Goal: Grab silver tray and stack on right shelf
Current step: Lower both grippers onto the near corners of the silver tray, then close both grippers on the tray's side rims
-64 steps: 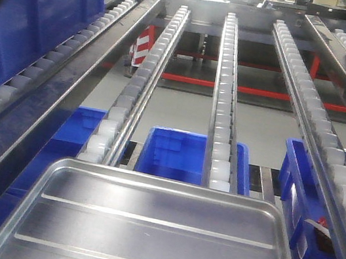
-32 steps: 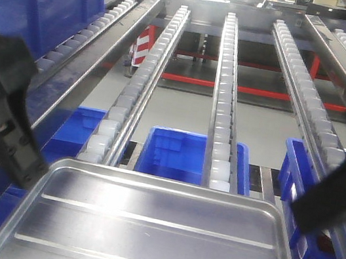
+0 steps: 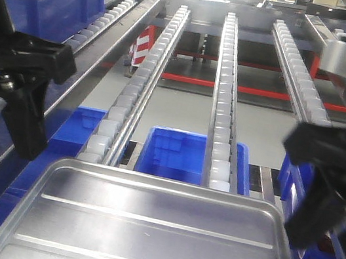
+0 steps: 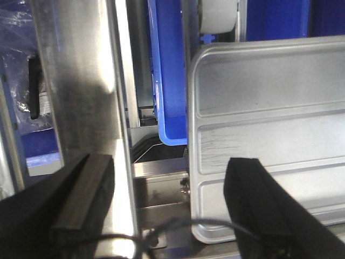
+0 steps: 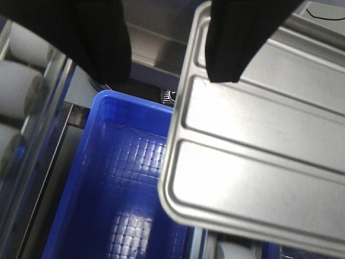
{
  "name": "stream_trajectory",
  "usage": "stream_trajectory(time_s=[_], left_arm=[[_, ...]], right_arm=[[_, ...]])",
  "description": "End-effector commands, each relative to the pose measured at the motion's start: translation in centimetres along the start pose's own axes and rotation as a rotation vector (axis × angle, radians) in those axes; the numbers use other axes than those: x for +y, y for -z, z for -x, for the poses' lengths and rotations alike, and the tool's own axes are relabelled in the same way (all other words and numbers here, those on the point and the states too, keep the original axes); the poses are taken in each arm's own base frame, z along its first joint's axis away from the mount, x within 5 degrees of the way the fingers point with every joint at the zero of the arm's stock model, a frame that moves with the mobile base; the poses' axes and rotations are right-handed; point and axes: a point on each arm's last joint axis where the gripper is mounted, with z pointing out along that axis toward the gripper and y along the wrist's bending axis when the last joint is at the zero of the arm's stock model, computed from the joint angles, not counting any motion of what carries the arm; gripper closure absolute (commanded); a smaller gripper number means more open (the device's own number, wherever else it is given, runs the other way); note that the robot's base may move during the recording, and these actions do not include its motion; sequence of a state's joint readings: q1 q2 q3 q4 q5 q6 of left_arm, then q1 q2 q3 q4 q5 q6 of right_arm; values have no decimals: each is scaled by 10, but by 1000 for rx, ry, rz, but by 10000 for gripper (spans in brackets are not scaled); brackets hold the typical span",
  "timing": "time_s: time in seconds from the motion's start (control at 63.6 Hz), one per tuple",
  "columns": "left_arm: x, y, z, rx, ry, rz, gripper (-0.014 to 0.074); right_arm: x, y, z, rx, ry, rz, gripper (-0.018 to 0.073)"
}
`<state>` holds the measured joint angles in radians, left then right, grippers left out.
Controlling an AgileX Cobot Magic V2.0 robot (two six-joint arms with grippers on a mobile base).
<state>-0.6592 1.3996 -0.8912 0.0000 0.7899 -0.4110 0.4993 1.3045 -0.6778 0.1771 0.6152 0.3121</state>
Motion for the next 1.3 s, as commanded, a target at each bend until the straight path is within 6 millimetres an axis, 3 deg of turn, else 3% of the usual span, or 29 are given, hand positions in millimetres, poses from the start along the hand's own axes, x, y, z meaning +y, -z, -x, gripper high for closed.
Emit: stream_trajectory(time_s=[0.0,0.189,0.346,0.629,0.896,1.289], left_arm=[[-12,12,6,-73,12,-47,282],[-32,8,5,-57,-53,-38,282],[-35,-1,13,-29,-36,46,282],[-35,-17,16,1,-28,82,282],[-37,-20,20,-40,5,63,282],[-39,-45,21,5,-1,90,282]], right_arm=[[7,11,21,-41,2,-17,125],[21,11,28,-28,8,-74,125],[35,10,26,-80,6,-60,125],[31,5,27,-94,-21,-89,125],[30,-12,27,-40,-24,-119,125],[31,-28,29,-34,-21,-117,125]])
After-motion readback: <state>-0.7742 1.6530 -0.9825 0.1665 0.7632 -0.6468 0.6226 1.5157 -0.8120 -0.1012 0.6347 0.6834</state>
